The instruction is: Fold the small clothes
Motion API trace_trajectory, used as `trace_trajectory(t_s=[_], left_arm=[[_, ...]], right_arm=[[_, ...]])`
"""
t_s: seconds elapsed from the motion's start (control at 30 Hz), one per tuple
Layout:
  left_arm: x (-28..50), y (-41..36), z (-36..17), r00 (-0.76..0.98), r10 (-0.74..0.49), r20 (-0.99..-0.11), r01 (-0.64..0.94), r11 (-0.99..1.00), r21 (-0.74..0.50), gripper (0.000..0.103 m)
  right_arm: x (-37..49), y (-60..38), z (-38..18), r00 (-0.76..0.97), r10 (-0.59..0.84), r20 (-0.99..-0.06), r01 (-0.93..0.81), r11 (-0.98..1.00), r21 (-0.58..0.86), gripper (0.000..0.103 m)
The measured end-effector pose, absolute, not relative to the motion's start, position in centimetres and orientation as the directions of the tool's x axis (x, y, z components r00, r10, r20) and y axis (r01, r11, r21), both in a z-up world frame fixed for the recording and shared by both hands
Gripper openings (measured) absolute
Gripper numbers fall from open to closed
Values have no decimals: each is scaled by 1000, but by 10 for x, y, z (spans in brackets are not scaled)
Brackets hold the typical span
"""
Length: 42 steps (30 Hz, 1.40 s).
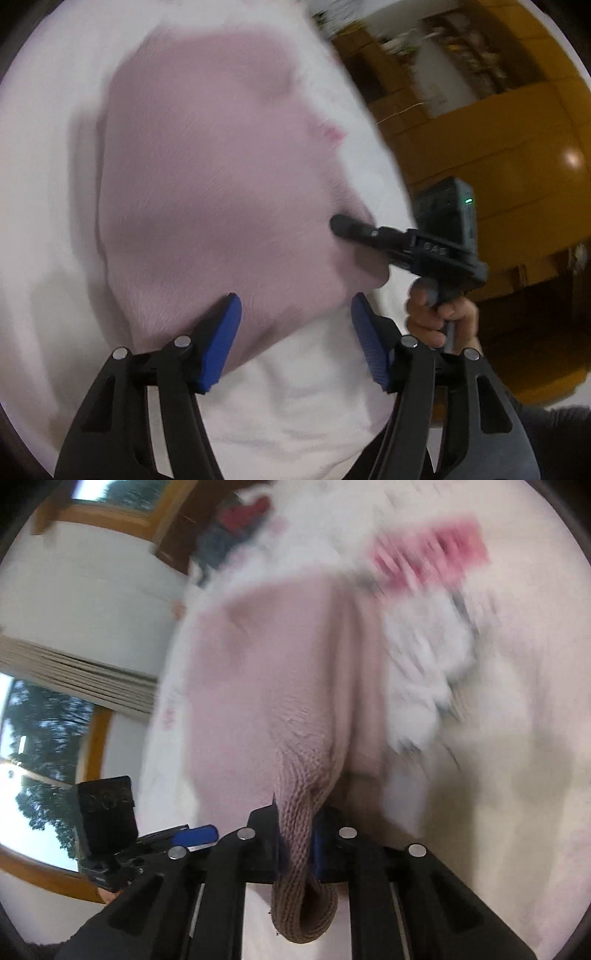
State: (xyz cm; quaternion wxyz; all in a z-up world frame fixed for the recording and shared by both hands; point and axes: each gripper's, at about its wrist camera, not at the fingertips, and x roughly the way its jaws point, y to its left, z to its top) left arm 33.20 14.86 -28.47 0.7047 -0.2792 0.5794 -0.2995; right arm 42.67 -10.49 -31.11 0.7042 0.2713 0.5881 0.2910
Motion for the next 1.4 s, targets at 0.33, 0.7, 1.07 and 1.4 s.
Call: trace_trajectory(t_s=[0.33, 0.7, 1.07, 1.4], left_arm=[[414, 196, -199, 325, -803, -500, 198, 575, -794, 60], [480, 207, -265, 314, -737, -598, 18, 635, -773, 58], [484, 210, -235, 360, -739, -569, 62, 628, -776, 37], [516, 185, -291, 252, -643, -723, 1, 747, -664, 8]], right_arm=[[445, -105, -285, 164, 732, -661, -126, 680, 722, 42], [514, -105, -289, 220, 714, -665, -52, 689, 723, 17], [522, -108, -264, 353, 633, -689, -127, 762, 635, 15], [561, -73, -303, 198, 629, -752, -126, 777, 617, 0]])
